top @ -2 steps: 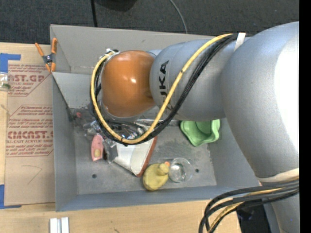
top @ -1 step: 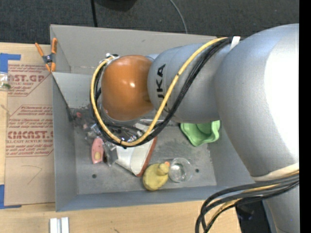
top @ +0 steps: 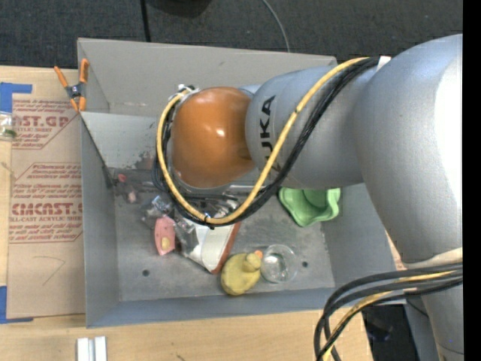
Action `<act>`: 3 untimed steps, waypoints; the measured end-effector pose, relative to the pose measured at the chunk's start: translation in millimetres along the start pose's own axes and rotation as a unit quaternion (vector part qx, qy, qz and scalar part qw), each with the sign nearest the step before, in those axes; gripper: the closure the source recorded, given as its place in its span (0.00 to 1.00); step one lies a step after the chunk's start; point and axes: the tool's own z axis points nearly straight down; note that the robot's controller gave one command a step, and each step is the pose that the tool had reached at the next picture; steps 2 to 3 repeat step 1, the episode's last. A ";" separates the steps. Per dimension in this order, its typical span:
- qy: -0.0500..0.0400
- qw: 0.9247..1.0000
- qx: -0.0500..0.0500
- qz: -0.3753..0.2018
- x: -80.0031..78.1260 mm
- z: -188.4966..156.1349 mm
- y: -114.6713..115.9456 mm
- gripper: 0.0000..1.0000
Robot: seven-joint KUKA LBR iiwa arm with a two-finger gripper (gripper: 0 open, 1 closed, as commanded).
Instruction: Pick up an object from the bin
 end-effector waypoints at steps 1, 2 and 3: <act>-0.003 0.999 0.001 0.036 -24.4 -222.6 17.0 1.00; -0.003 0.999 0.001 0.036 -24.4 -222.6 17.0 1.00; -0.003 0.999 0.001 0.036 -24.4 -222.6 17.0 1.00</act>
Offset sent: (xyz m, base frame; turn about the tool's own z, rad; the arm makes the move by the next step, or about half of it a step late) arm 0.0000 0.0000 0.0000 0.0000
